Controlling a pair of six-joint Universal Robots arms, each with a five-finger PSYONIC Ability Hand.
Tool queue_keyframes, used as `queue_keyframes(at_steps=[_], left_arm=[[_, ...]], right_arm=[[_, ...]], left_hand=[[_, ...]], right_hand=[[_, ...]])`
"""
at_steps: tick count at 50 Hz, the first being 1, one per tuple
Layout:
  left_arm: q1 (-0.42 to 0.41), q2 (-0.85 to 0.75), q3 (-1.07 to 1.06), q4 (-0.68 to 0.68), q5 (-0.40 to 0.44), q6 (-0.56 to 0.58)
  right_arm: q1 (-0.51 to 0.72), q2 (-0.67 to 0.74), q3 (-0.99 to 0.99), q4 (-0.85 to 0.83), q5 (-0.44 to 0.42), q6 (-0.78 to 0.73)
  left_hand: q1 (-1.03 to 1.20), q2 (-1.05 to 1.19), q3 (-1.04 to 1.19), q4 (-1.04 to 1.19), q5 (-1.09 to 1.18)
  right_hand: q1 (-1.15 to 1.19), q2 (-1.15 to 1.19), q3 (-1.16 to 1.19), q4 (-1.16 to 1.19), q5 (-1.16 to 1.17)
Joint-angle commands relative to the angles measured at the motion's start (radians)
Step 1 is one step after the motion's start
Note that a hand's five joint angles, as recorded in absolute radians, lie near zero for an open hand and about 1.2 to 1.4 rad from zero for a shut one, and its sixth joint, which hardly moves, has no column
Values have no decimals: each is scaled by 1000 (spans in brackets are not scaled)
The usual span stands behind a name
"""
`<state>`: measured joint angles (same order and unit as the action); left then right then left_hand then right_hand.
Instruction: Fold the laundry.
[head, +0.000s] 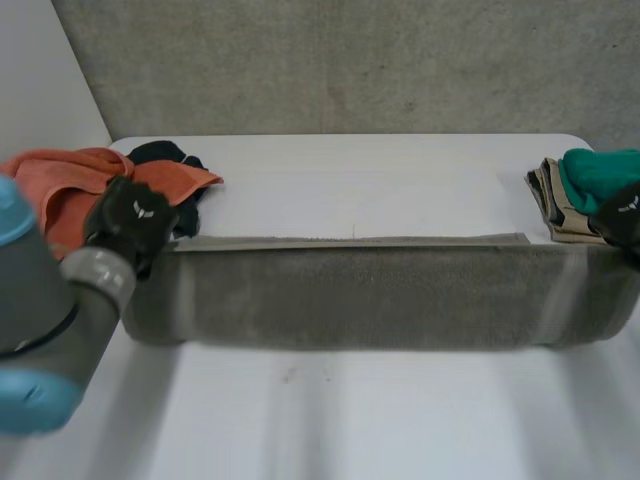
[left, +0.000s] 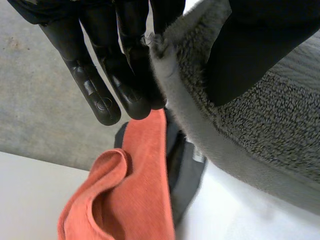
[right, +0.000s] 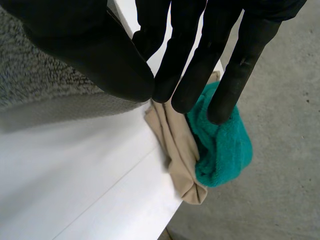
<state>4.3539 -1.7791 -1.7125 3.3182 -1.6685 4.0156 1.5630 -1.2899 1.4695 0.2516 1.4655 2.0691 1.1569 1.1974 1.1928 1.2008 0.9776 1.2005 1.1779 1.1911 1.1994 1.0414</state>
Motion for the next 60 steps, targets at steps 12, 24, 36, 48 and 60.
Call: queue_keyframes(at_steps=[12, 24, 36, 48, 60], left_arm=[[-39, -372, 950, 262, -34, -76], [-36, -330, 803, 409, -100, -173], [-36, -355, 437, 428, -91, -240], [-77, -280, 75, 383, -91, -216], [-99, 147, -309, -153, -83, -18]], right_arm=[[126, 253, -586, -692, 140, 310], [137, 215, -496, -850, 124, 356], [124, 279, -233, -830, 38, 355], [88, 301, -55, -451, -7, 316], [-109, -95, 264, 86, -71, -67]], left_hand=[[239, 199, 203, 195, 244], [239, 199, 203, 195, 244], [239, 199, 203, 195, 244], [239, 199, 203, 195, 244], [239, 199, 203, 195, 244]], right_hand=[[196, 218, 205, 197, 180], [196, 218, 205, 197, 180], [196, 218, 205, 197, 180], [196, 218, 205, 197, 180], [196, 218, 205, 197, 180]])
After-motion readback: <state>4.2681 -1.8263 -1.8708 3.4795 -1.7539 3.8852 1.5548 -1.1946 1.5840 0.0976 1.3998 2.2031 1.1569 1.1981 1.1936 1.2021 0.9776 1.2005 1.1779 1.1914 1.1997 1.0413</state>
